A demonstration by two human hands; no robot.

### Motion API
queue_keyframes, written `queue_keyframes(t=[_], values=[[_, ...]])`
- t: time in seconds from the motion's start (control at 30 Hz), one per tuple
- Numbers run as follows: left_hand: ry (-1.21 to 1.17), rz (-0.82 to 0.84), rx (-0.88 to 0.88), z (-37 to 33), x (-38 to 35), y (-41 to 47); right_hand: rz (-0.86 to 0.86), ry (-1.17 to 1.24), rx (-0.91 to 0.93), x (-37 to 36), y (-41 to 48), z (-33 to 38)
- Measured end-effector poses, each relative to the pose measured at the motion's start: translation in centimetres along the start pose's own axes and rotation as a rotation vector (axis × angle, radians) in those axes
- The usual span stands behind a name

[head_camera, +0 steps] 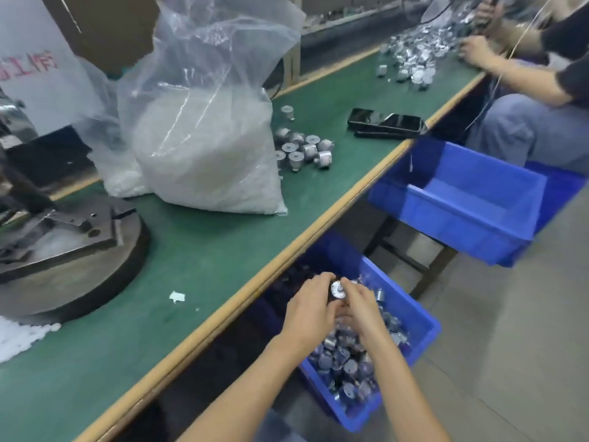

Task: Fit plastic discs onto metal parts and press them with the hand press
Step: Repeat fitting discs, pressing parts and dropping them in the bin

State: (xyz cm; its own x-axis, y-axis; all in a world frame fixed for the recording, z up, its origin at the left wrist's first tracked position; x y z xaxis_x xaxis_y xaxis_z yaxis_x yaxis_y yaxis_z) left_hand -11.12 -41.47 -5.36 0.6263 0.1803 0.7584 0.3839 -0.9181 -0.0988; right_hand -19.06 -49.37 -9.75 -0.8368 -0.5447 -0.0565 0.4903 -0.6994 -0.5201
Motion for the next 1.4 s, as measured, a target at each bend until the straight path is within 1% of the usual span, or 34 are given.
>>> queue_keyframes(t=[0.07,0.13,0.17,0.23,0.33,0.43,0.47,0.53,0.63,0.7,0.77,0.83,0.97,1.13,1.27,1.4], values=[[0.038,0.031,0.033,0.3,-0.8,0.4,-0.118,-0.153,-0.037,1.8,2.1,-2.2],[0.034,0.022,0.046,0.7,-1.2,0.4,-0.2,-0.387,-0.04,3.2,3.8,-3.9],[0.032,0.023,0.054,1.0,-1.2,0.2,-0.193,-0.485,-0.044,3.5,4.4,-4.5],[0.043,0.032,0.061,1.5,-1.1,-0.1,-0.146,-0.606,-0.046,3.7,5.4,-5.4],[0.04,0.022,0.061,2.1,-0.6,-0.5,-0.187,-0.675,-0.053,3.9,5.9,-5.6],[0.015,-0.02,0.048,2.1,0.6,-1.0,-0.237,-0.63,-0.033,3.7,5.3,-4.9],[0.004,-0.041,0.033,1.9,1.2,-1.1,-0.245,-0.618,0.008,3.5,4.9,-4.2],[-0.013,-0.077,-0.016,1.5,2.5,-1.5,-0.258,-0.586,0.145,2.7,4.0,-1.7],[-0.024,-0.136,-0.124,0.5,5.1,-2.4,-0.24,-0.463,0.41,0.1,2.0,3.4],[-0.049,-0.242,-0.143,-0.1,7.4,-3.0,-0.213,-0.382,0.603,-2.3,0.4,6.9],[-0.096,-0.392,-0.107,-0.2,10.5,-3.6,-0.143,-0.311,0.754,-5.3,-1.4,10.0],[-0.12,-0.506,-0.095,0.1,14.0,-4.6,-0.026,-0.275,0.848,-8.8,-3.0,12.1],[-0.05,-0.64,-0.052,2.4,20.9,-8.4,0.265,-0.304,0.938,-16.7,-6.1,13.7],[-0.027,-0.838,0.155,7.0,26.6,-15.5,0.611,-0.387,1.03,-26.5,-10.8,13.4],[0.024,-0.941,0.311,9.5,30.4,-21.9,0.848,-0.524,1.129,-34.3,-15.7,12.7],[0.159,-0.948,0.502,10.8,34.4,-29.4,1.067,-0.609,1.234,-41.5,-21.6,12.0]])
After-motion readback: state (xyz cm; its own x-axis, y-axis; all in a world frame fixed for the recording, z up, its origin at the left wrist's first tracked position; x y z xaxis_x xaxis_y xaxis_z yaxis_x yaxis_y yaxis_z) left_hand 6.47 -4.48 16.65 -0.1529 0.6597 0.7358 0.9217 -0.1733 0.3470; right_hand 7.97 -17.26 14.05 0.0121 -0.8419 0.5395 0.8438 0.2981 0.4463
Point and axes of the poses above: each hand's wrist, its own y-axis towards the middle knuckle, its own x-axis out of the back of the hand, z = x × y, the point moved 2 cm from there along y, towards the middle knuckle, and after that the axes turned 7 degrees about z, right-handed, at the moved point
